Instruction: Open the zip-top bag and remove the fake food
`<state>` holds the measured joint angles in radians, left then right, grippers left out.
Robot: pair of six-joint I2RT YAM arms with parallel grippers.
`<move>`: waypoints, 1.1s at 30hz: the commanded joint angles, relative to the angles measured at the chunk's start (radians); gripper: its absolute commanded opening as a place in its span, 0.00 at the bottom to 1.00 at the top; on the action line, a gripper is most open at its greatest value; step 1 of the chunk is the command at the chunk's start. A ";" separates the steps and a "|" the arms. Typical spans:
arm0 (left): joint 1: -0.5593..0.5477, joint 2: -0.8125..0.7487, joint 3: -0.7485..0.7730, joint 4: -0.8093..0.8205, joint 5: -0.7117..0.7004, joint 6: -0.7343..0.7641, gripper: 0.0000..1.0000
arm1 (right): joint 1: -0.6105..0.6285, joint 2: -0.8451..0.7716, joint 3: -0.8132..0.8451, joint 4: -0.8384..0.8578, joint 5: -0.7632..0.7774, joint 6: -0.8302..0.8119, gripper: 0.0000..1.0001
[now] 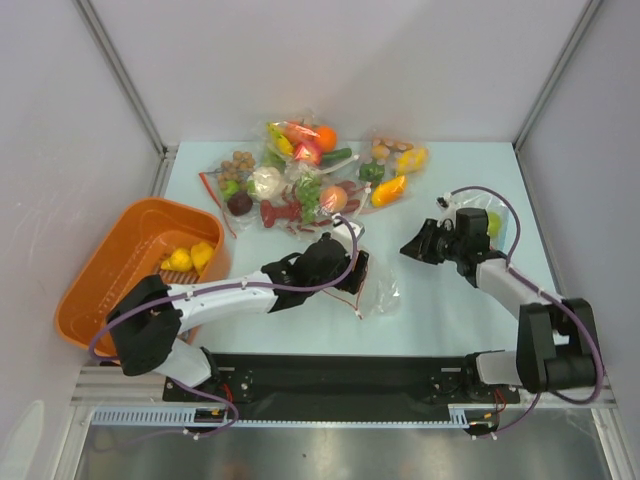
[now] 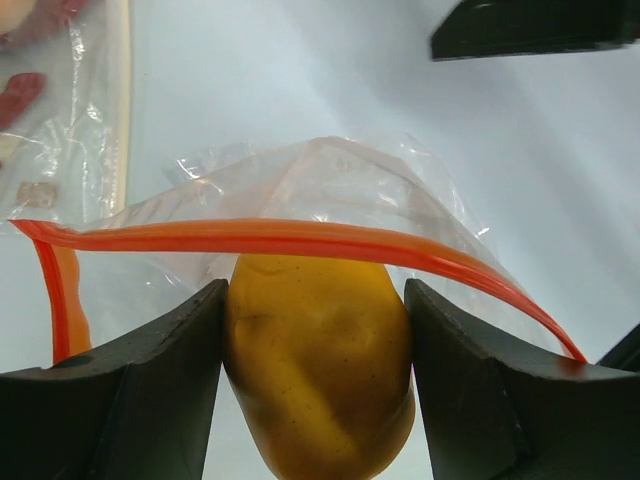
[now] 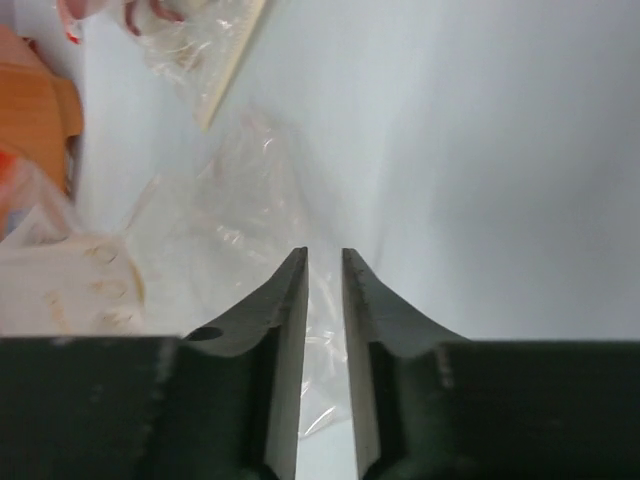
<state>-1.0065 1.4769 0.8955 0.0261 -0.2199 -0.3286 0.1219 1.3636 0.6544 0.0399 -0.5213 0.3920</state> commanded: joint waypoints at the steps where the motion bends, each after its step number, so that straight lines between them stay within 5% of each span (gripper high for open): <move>1: 0.006 -0.016 -0.006 -0.009 -0.064 0.025 0.40 | -0.004 -0.104 -0.019 -0.088 -0.022 -0.025 0.28; 9: 0.013 -0.040 -0.013 -0.011 -0.067 0.031 0.40 | 0.062 -0.135 -0.006 -0.146 -0.023 -0.067 0.47; 19: 0.013 -0.049 -0.024 -0.002 -0.052 0.026 0.40 | 0.153 0.049 0.045 -0.058 -0.002 -0.061 0.55; 24: 0.014 -0.044 -0.023 0.001 -0.049 0.033 0.40 | 0.173 0.086 0.060 -0.055 0.010 -0.061 0.39; 29: 0.017 -0.058 -0.018 -0.008 -0.058 0.042 0.40 | 0.173 0.088 0.074 -0.084 0.055 -0.062 0.00; 33: 0.022 -0.098 -0.004 -0.018 -0.041 0.052 0.40 | 0.168 0.071 0.086 -0.094 0.093 -0.061 0.00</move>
<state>-0.9962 1.4448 0.8787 -0.0101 -0.2615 -0.3042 0.2928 1.4502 0.6975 -0.0570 -0.4759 0.3389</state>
